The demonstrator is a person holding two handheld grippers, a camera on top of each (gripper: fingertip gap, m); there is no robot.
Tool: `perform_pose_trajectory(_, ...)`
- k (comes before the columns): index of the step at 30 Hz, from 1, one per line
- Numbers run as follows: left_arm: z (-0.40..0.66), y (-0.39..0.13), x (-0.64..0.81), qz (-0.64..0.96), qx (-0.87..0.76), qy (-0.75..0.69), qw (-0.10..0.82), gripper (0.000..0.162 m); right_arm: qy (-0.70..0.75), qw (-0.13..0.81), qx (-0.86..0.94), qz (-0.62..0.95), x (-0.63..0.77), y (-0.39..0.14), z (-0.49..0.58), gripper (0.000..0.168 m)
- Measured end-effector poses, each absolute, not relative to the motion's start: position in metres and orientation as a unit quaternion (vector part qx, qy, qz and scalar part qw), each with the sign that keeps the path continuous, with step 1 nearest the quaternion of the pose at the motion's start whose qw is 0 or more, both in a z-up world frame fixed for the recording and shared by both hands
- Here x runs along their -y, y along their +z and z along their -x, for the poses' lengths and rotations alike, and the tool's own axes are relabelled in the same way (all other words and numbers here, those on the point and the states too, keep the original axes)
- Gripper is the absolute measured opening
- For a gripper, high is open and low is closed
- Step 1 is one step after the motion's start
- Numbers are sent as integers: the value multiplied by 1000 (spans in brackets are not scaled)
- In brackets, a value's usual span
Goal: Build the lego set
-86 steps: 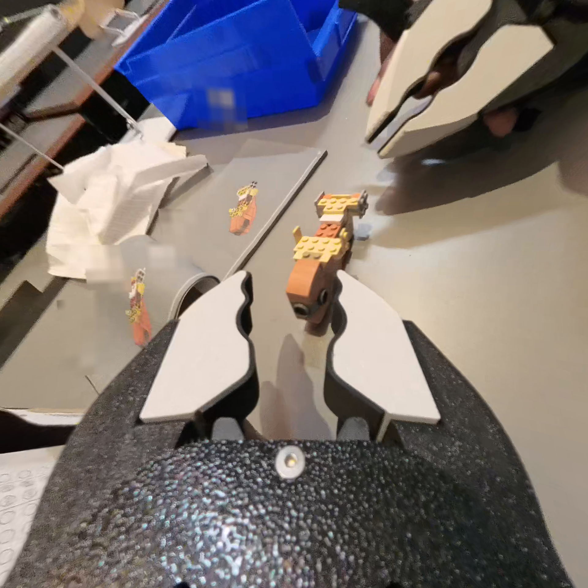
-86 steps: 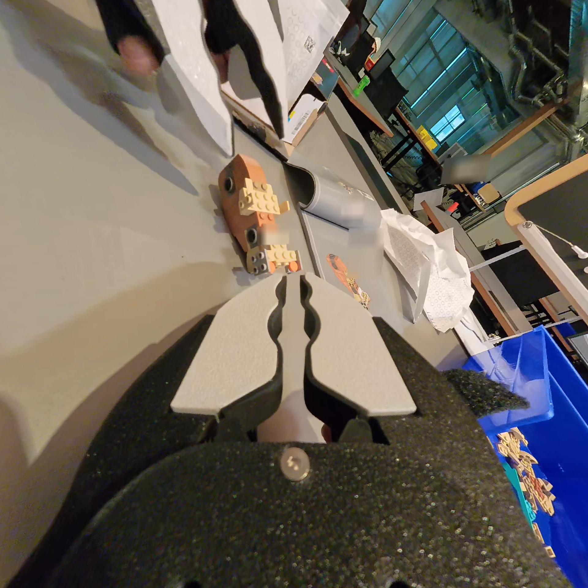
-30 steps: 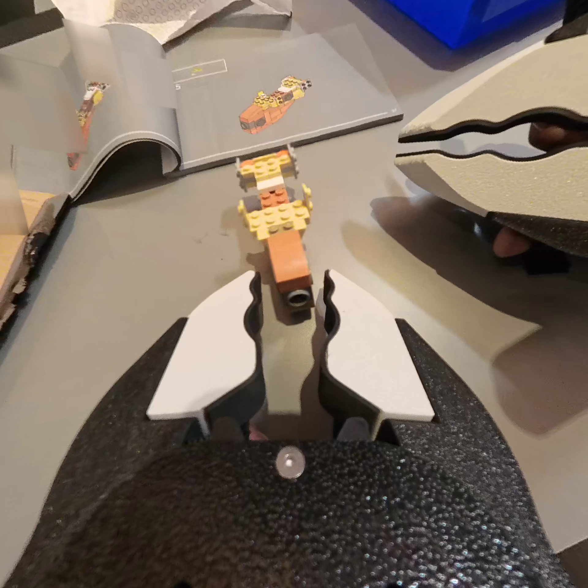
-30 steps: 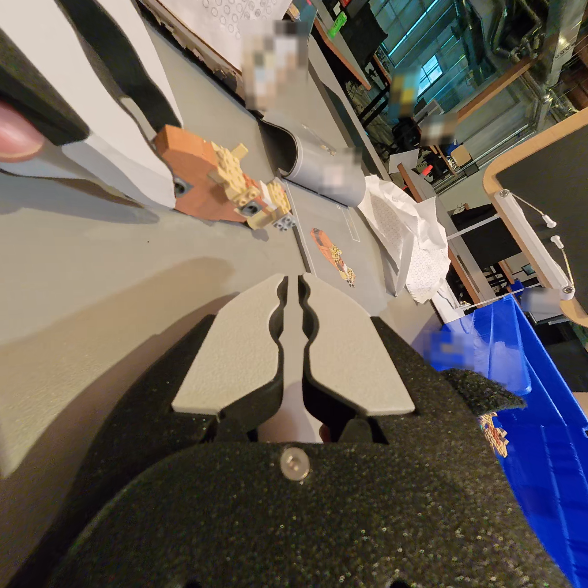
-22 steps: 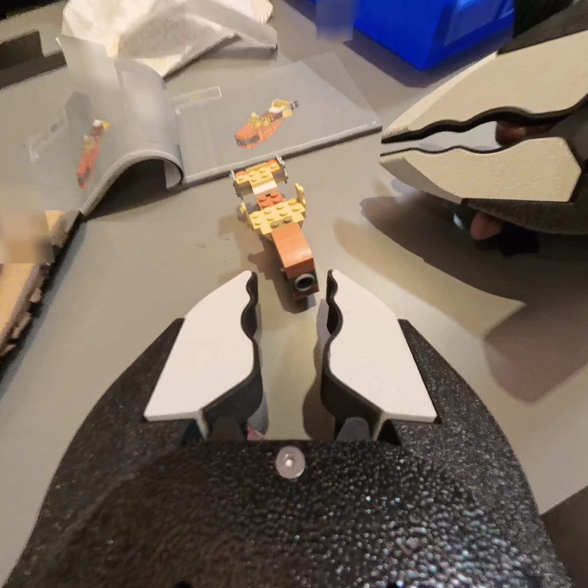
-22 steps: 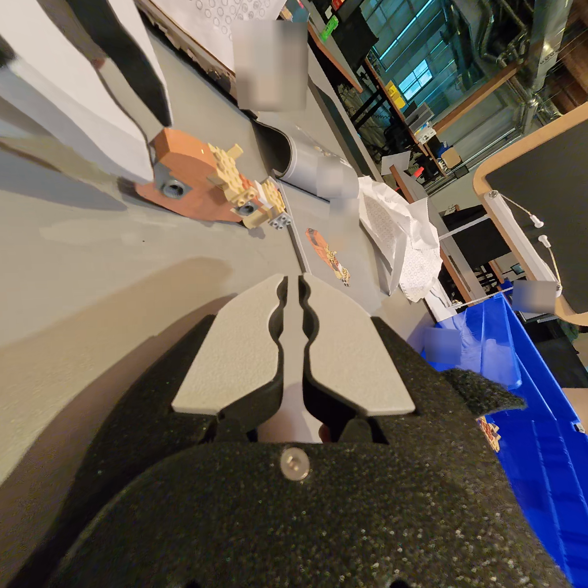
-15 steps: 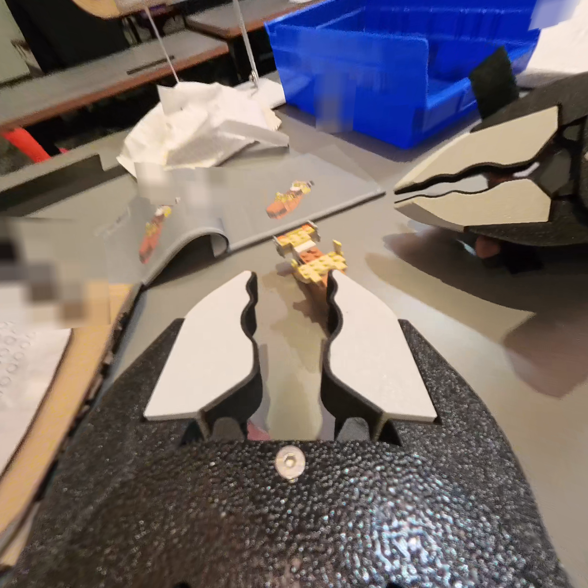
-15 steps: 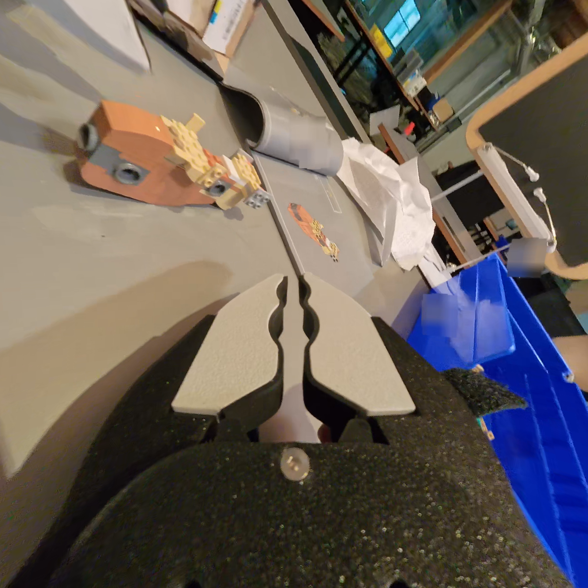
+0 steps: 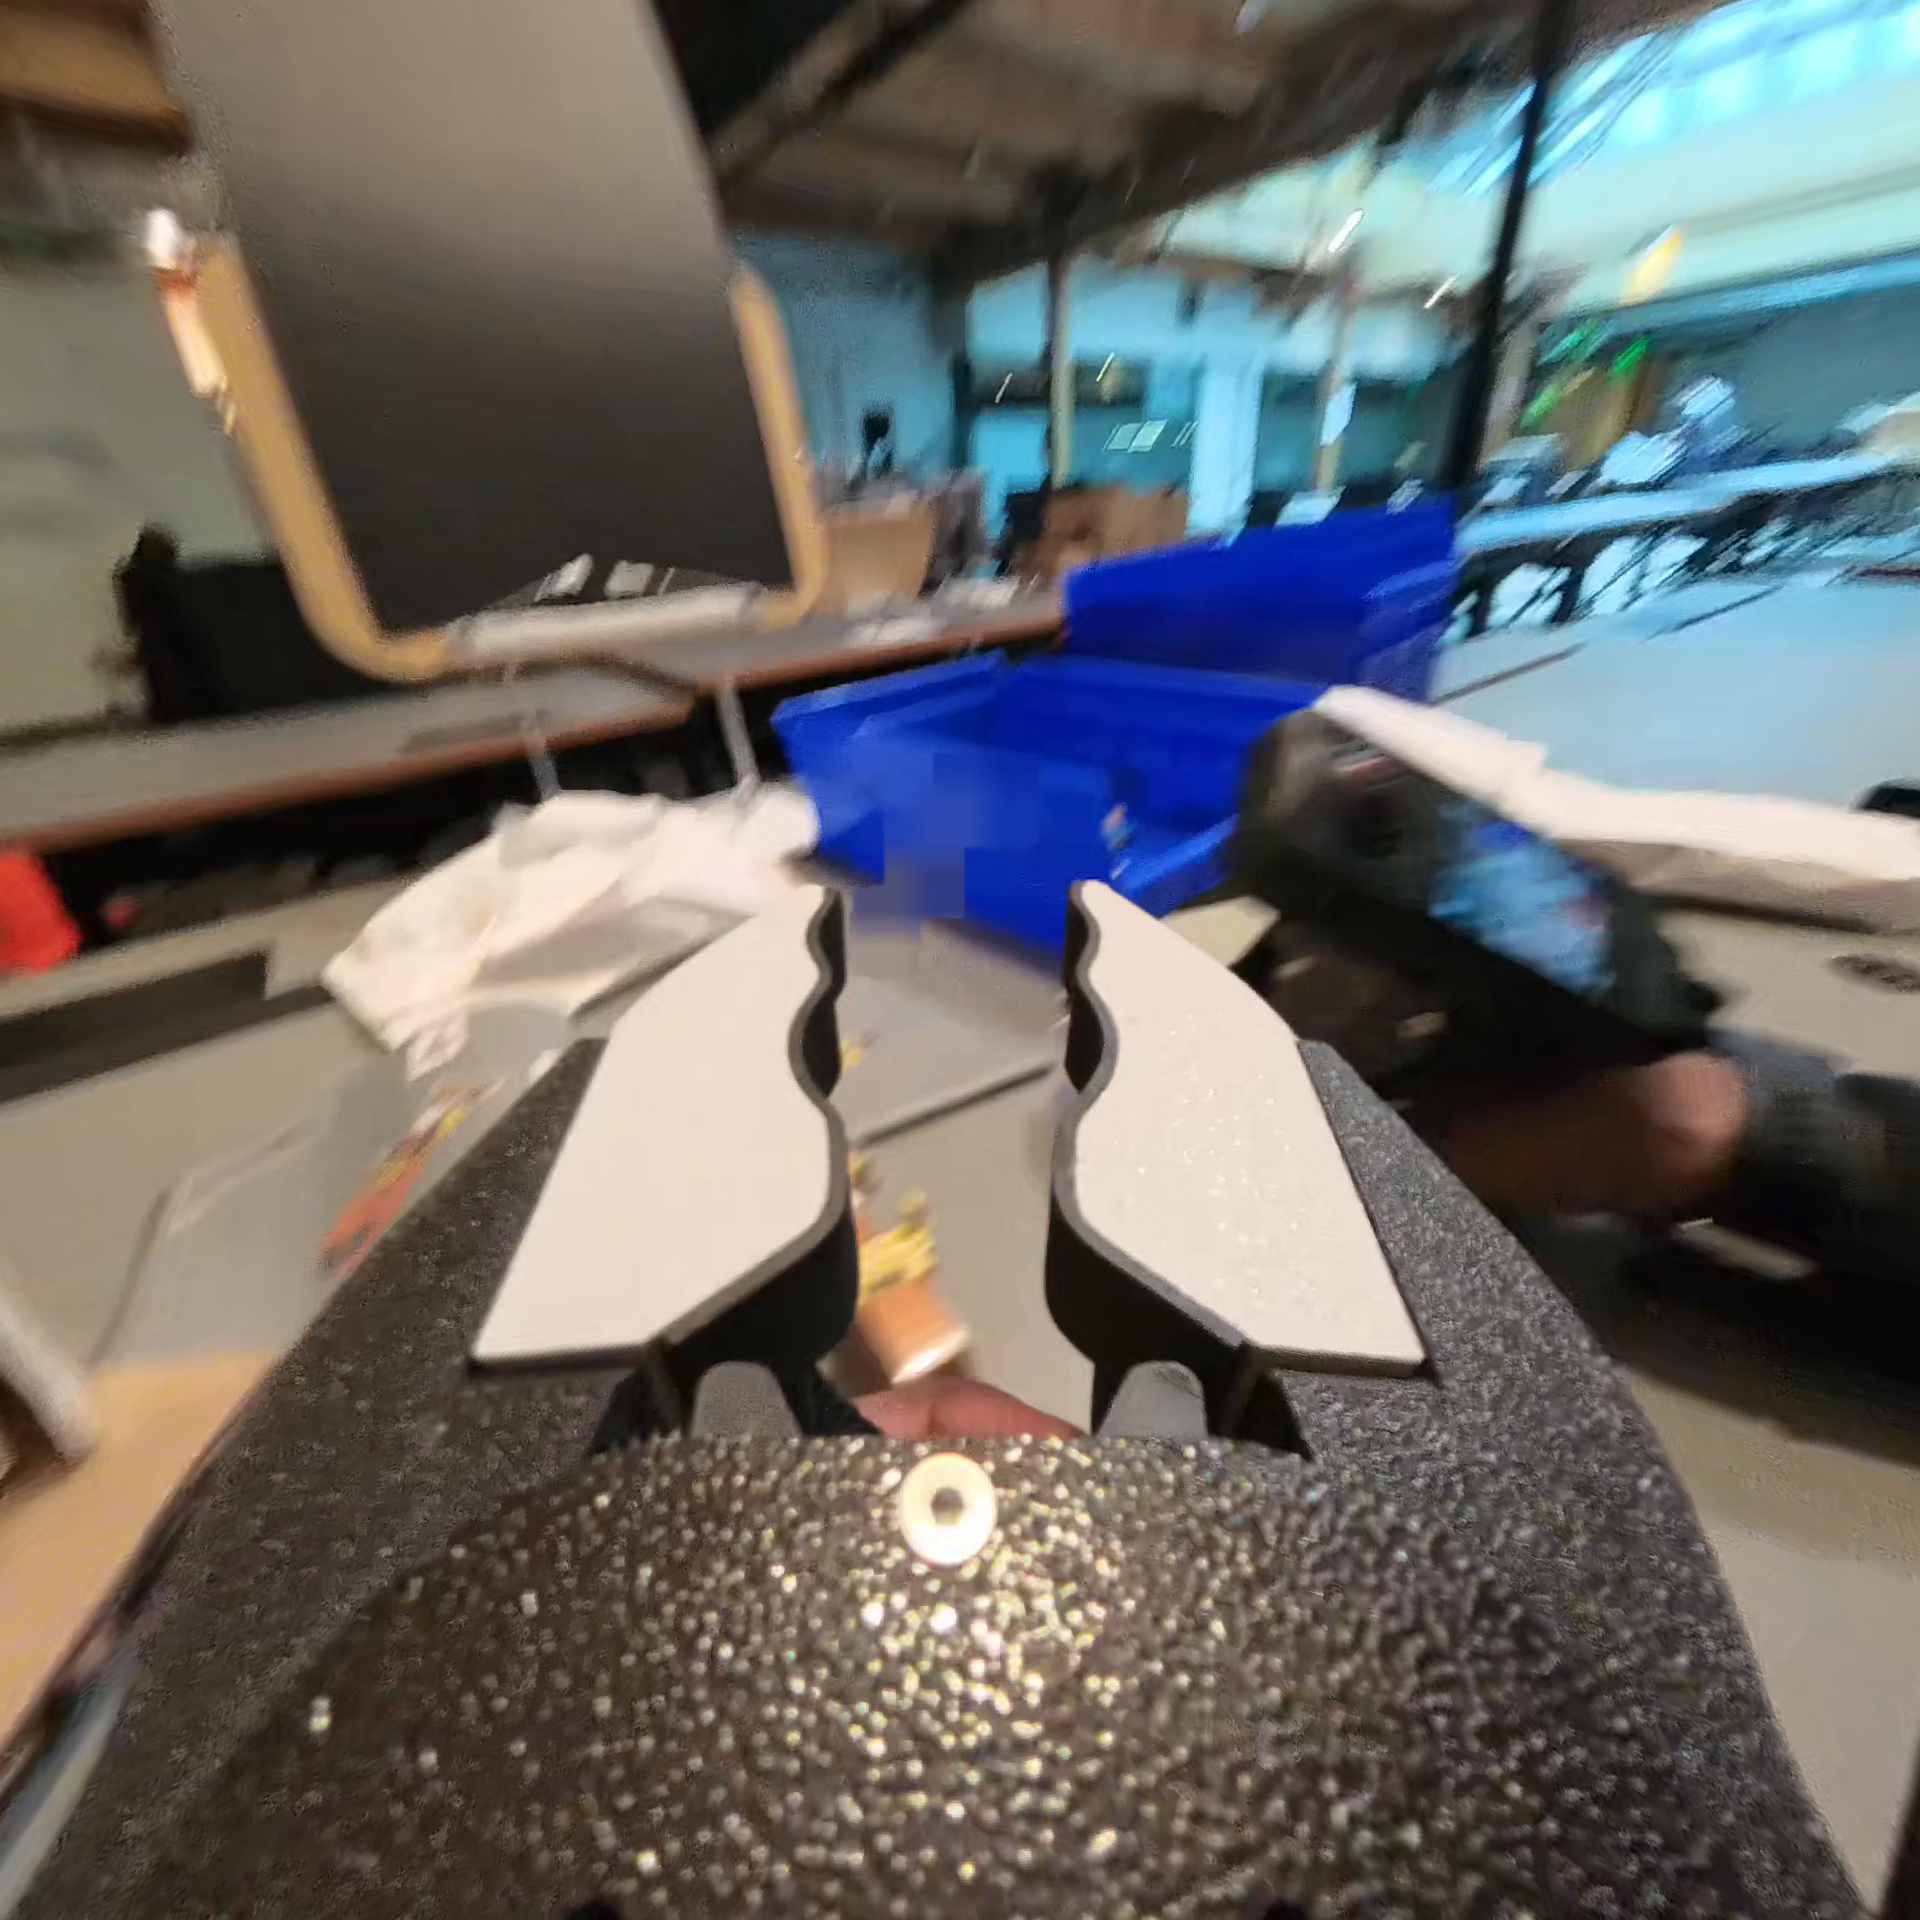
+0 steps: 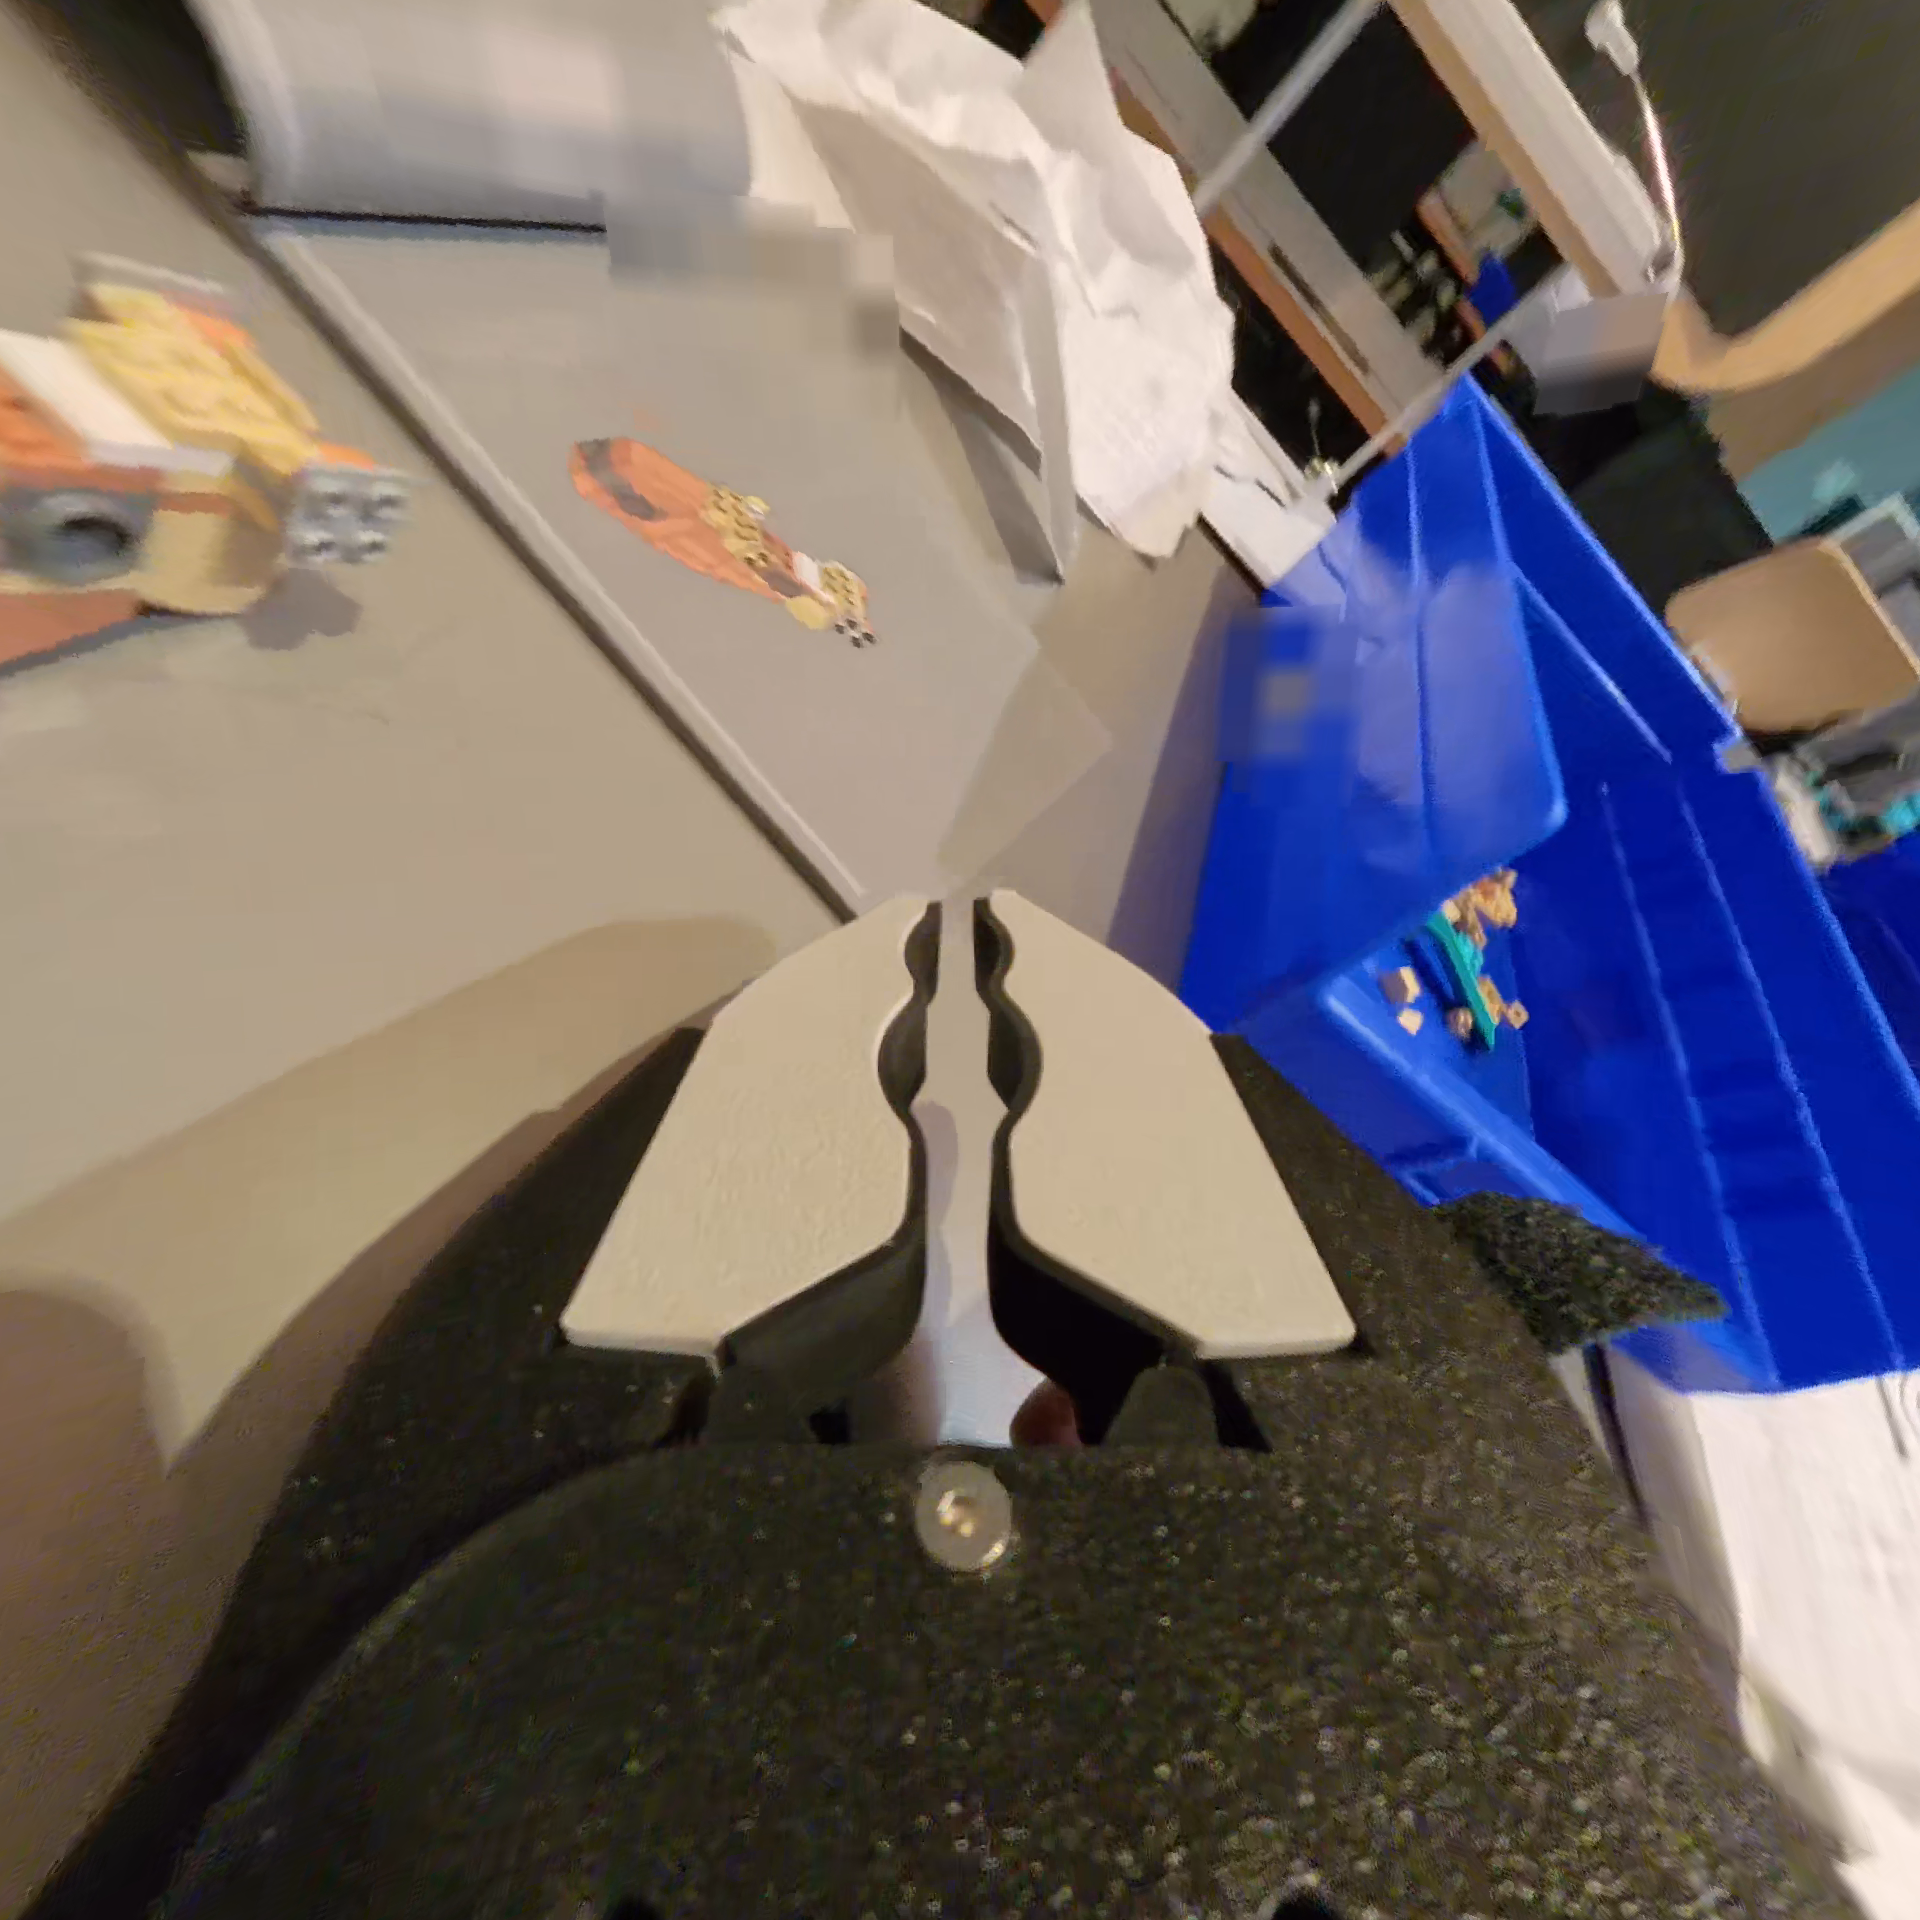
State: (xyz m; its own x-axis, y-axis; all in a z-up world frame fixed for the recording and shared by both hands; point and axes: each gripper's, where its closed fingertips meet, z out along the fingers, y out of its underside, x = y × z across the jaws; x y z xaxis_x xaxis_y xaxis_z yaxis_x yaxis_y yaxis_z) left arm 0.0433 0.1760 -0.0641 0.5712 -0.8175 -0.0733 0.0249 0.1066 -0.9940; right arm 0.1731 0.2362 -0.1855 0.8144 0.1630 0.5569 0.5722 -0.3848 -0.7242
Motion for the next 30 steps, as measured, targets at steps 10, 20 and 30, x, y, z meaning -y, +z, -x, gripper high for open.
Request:
perform_pose_trajectory(10,-139,-30,-28,261,-466,-350,770,39,-237,454,108,852,-238,-191,-222,3)
perform_pose_trajectory(20,-197,-78,-23,171,-602,-98,774,48,-242,456,102,850,-236,-191,-226,2)
perform_pose_trajectory(30,-207,-99,-31,160,-645,9,747,52,-237,452,104,854,-237,-193,-226,1)
